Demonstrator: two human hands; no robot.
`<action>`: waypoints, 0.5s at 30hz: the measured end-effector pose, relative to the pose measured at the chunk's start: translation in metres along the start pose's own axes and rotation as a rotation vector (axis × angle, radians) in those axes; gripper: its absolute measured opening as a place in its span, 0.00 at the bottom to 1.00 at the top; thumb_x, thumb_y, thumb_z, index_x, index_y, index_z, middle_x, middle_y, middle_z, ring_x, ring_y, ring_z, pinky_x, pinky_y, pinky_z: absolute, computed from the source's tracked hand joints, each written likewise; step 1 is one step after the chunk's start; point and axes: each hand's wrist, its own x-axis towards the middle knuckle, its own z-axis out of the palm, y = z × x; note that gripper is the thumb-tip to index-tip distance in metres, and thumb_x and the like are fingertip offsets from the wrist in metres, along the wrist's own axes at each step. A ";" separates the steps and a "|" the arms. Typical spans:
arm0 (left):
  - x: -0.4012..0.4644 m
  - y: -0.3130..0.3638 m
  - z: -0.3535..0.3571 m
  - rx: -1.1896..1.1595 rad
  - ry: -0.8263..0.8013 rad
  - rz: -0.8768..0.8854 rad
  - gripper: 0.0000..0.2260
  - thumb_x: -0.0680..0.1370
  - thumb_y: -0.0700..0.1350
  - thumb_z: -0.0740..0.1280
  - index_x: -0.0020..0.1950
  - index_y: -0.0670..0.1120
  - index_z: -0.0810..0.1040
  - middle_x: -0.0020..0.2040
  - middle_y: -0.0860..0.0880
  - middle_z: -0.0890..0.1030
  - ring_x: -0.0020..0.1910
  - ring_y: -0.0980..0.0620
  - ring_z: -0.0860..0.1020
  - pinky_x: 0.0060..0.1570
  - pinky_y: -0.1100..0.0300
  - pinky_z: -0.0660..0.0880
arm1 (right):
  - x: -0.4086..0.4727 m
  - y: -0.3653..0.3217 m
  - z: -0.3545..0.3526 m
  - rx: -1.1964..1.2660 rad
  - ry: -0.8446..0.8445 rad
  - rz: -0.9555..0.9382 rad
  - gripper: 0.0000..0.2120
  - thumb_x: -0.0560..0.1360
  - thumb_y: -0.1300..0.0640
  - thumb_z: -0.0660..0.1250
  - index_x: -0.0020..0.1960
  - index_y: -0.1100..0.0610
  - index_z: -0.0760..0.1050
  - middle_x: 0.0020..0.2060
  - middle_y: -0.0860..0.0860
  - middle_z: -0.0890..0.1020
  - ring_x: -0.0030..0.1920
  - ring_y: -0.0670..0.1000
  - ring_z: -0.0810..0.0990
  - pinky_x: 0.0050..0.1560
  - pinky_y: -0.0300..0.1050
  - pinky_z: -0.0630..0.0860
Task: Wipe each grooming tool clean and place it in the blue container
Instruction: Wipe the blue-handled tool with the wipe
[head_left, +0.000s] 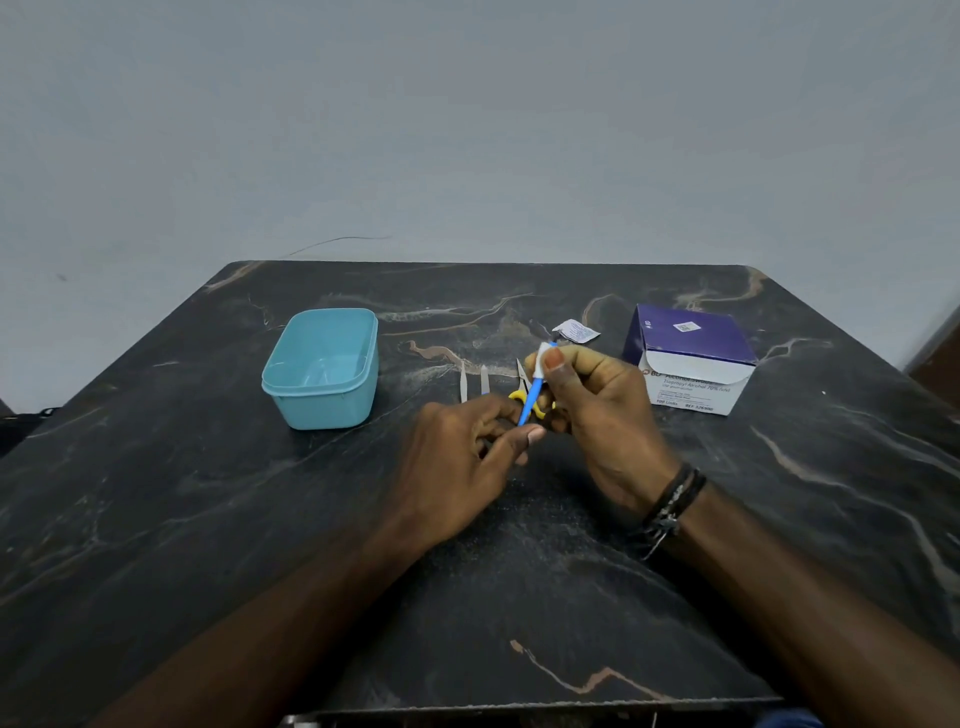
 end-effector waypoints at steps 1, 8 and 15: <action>0.000 0.001 0.000 0.002 -0.004 0.006 0.06 0.77 0.45 0.71 0.50 0.43 0.83 0.33 0.52 0.84 0.25 0.63 0.77 0.29 0.68 0.71 | 0.001 -0.001 -0.001 0.006 0.018 -0.012 0.11 0.80 0.55 0.63 0.45 0.59 0.80 0.29 0.53 0.75 0.34 0.52 0.73 0.34 0.42 0.72; 0.001 0.003 -0.001 0.050 -0.029 0.021 0.07 0.79 0.45 0.68 0.47 0.44 0.83 0.33 0.53 0.83 0.24 0.64 0.74 0.28 0.72 0.66 | 0.002 -0.004 -0.004 0.056 0.049 -0.054 0.09 0.80 0.57 0.63 0.45 0.58 0.80 0.29 0.54 0.73 0.30 0.49 0.74 0.32 0.40 0.71; -0.001 0.001 -0.001 0.069 0.056 -0.021 0.06 0.76 0.46 0.71 0.41 0.45 0.82 0.29 0.54 0.82 0.25 0.59 0.78 0.27 0.64 0.75 | 0.000 0.002 0.000 -0.059 0.025 -0.085 0.09 0.80 0.58 0.64 0.45 0.61 0.80 0.30 0.56 0.75 0.32 0.50 0.72 0.29 0.35 0.68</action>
